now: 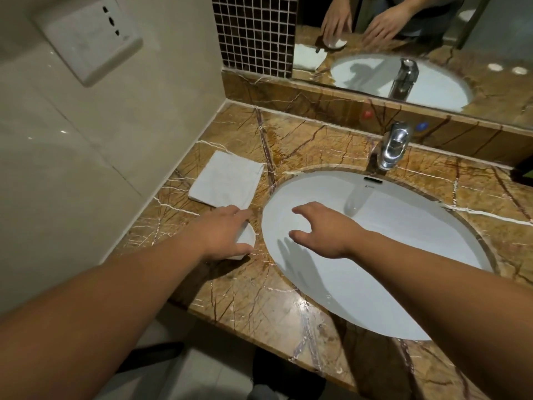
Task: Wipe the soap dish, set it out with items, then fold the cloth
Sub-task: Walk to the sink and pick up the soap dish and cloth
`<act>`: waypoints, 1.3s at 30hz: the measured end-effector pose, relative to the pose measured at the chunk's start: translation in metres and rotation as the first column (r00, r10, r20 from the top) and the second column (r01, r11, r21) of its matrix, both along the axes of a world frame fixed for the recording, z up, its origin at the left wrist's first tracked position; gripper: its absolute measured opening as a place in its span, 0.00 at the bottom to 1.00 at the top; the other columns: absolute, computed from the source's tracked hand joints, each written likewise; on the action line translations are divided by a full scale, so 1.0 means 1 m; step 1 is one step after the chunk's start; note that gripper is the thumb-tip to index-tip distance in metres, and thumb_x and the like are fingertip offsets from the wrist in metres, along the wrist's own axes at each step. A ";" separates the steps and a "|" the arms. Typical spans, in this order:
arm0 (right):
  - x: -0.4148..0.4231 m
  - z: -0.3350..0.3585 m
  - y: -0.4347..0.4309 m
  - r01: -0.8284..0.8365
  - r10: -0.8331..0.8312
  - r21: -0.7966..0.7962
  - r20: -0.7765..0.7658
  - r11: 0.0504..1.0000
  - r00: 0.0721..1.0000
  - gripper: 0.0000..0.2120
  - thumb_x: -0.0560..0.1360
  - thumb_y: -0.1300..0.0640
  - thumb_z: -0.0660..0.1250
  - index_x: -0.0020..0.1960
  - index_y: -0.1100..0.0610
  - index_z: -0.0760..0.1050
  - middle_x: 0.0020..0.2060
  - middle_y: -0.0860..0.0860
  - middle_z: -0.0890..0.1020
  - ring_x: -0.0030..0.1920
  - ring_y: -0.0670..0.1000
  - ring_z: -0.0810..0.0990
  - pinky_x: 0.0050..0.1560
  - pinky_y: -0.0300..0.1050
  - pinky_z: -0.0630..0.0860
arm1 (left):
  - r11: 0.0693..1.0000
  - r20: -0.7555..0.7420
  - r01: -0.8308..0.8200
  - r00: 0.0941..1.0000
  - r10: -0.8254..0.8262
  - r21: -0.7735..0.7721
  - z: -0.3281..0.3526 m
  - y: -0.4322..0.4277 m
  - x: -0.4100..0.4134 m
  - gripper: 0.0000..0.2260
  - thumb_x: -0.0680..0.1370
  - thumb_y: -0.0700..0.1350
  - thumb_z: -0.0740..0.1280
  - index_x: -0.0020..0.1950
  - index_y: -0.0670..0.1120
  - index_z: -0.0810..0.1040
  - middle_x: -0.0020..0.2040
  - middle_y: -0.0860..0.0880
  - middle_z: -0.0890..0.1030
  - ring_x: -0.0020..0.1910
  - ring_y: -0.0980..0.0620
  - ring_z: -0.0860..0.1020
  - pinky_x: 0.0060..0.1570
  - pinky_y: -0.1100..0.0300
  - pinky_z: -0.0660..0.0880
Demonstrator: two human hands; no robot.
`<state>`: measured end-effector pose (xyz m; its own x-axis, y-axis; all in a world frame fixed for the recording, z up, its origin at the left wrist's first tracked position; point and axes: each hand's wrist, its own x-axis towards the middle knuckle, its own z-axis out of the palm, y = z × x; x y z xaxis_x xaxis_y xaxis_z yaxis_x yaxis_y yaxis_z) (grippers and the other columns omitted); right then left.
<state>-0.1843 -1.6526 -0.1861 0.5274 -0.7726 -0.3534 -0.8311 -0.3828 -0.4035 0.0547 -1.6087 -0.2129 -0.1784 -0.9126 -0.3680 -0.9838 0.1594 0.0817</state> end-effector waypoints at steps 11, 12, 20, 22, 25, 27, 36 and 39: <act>0.008 -0.010 0.006 -0.030 0.031 0.033 -0.006 0.999 1.000 0.31 0.76 0.41 0.61 0.75 0.52 0.60 0.74 0.53 0.65 0.70 0.55 0.66 0.68 0.51 0.66 | 0.997 0.044 -0.081 0.996 0.081 0.004 -0.020 0.018 0.015 0.47 0.64 0.71 0.69 0.76 0.54 0.54 0.74 0.49 0.64 0.69 0.44 0.66 0.65 0.44 0.66; 0.008 -0.010 0.007 -0.032 0.032 0.032 -0.008 0.999 0.999 0.31 0.76 0.41 0.61 0.75 0.52 0.60 0.74 0.53 0.65 0.70 0.55 0.66 0.68 0.51 0.66 | 0.997 0.042 -0.082 0.996 0.081 0.000 -0.021 0.018 0.014 0.48 0.64 0.71 0.69 0.76 0.54 0.54 0.74 0.49 0.65 0.69 0.44 0.66 0.65 0.44 0.66; 0.007 -0.012 0.007 -0.028 0.029 0.023 -0.011 0.999 1.000 0.31 0.76 0.41 0.61 0.74 0.53 0.61 0.73 0.53 0.65 0.70 0.55 0.67 0.67 0.50 0.66 | 0.996 0.051 -0.078 0.996 0.080 -0.030 -0.026 0.015 0.009 0.48 0.64 0.68 0.71 0.76 0.54 0.53 0.73 0.47 0.65 0.69 0.44 0.65 0.64 0.44 0.66; 0.006 -0.013 0.007 -0.022 0.023 0.019 -0.014 1.000 1.000 0.31 0.76 0.40 0.60 0.74 0.52 0.61 0.73 0.53 0.65 0.70 0.55 0.67 0.66 0.50 0.66 | 0.996 0.041 -0.080 0.996 0.081 -0.033 -0.027 0.015 0.010 0.47 0.64 0.68 0.71 0.76 0.53 0.53 0.73 0.47 0.65 0.69 0.44 0.65 0.64 0.44 0.65; 0.005 -0.015 0.007 -0.019 0.020 0.027 -0.023 0.999 1.000 0.31 0.76 0.40 0.60 0.74 0.52 0.61 0.73 0.53 0.65 0.70 0.55 0.67 0.65 0.49 0.66 | 0.996 0.025 -0.077 0.997 0.078 -0.039 -0.030 0.014 0.010 0.48 0.65 0.67 0.71 0.76 0.53 0.52 0.74 0.47 0.64 0.70 0.43 0.64 0.65 0.44 0.65; 0.005 -0.017 0.008 -0.014 0.014 0.036 -0.021 0.999 1.000 0.31 0.76 0.41 0.60 0.74 0.52 0.61 0.73 0.53 0.65 0.70 0.55 0.67 0.66 0.50 0.66 | 0.997 0.018 -0.068 0.998 0.068 -0.043 -0.032 0.013 0.010 0.48 0.65 0.67 0.71 0.77 0.52 0.51 0.73 0.46 0.65 0.69 0.43 0.65 0.65 0.45 0.64; -0.009 -0.013 0.008 0.034 -0.033 0.015 -0.017 0.999 0.999 0.30 0.76 0.40 0.60 0.74 0.51 0.61 0.74 0.52 0.65 0.70 0.54 0.67 0.63 0.48 0.65 | 0.998 -0.052 -0.022 0.998 0.019 -0.052 -0.024 0.000 -0.002 0.48 0.62 0.64 0.70 0.74 0.58 0.47 0.65 0.46 0.66 0.62 0.43 0.68 0.55 0.46 0.71; -0.022 -0.008 0.009 0.073 -0.073 0.024 -0.006 0.997 0.997 0.30 0.76 0.41 0.61 0.75 0.51 0.60 0.74 0.51 0.65 0.70 0.54 0.66 0.63 0.47 0.65 | 0.998 -0.088 0.042 0.995 -0.046 -0.054 -0.014 -0.014 -0.020 0.48 0.61 0.66 0.69 0.74 0.59 0.47 0.65 0.45 0.67 0.62 0.42 0.69 0.58 0.45 0.70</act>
